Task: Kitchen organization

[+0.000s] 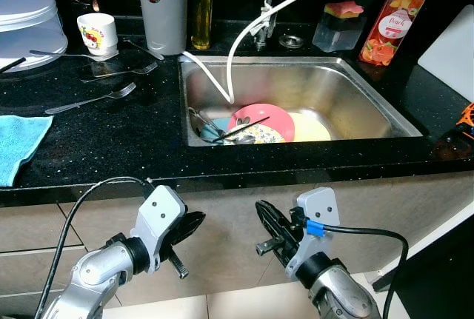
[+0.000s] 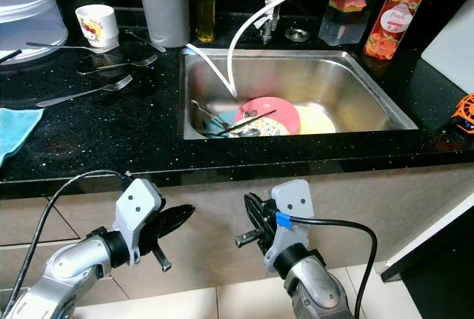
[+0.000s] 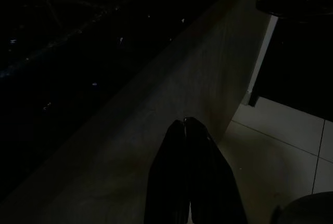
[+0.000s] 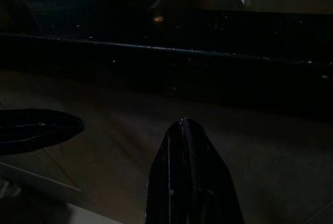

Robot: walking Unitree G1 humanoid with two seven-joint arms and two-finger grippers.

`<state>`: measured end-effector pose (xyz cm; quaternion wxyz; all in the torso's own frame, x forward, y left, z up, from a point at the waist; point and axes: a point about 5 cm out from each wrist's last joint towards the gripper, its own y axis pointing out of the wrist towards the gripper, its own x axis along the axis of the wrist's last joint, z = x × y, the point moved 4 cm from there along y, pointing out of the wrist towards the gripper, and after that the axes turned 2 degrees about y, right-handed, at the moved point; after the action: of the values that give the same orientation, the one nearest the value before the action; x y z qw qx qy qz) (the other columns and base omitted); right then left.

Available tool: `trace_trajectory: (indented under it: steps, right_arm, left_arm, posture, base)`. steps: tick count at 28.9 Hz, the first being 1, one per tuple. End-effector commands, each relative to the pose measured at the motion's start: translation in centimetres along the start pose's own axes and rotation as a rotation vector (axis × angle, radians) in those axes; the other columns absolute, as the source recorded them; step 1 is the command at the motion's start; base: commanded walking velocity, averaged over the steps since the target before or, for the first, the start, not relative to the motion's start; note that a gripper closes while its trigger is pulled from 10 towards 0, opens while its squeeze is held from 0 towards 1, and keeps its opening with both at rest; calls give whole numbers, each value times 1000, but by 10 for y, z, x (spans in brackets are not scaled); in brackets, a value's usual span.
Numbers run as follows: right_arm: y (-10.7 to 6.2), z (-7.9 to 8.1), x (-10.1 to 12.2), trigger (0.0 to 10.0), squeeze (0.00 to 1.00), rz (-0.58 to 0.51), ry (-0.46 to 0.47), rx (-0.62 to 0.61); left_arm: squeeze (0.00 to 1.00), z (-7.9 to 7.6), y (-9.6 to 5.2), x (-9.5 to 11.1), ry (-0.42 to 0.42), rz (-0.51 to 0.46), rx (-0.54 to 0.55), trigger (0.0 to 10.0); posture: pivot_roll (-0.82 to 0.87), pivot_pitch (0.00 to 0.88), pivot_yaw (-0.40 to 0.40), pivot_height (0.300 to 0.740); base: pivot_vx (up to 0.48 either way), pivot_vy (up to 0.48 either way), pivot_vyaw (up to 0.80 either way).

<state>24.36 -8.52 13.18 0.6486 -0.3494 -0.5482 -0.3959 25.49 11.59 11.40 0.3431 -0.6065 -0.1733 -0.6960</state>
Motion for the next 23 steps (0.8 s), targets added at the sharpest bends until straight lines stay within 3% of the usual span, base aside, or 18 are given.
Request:
trace_trajectory:
  steps: [1,23]
  right_arm:
    - [-1,-2,-2,10000,0,9,4,-9]
    - [-2,-3,-4,10000,0,17,0,-6]
  left_arm:
    - [0,-4,0,1,-7,-4,-15,10000]
    - [0,-6,1,-1,-9,-3,-17,10000]
  posture:
    - [161,39,-57,740]
    - [162,24,-64,740]
  base:
    - [0,0,0]
    - [0,0,0]
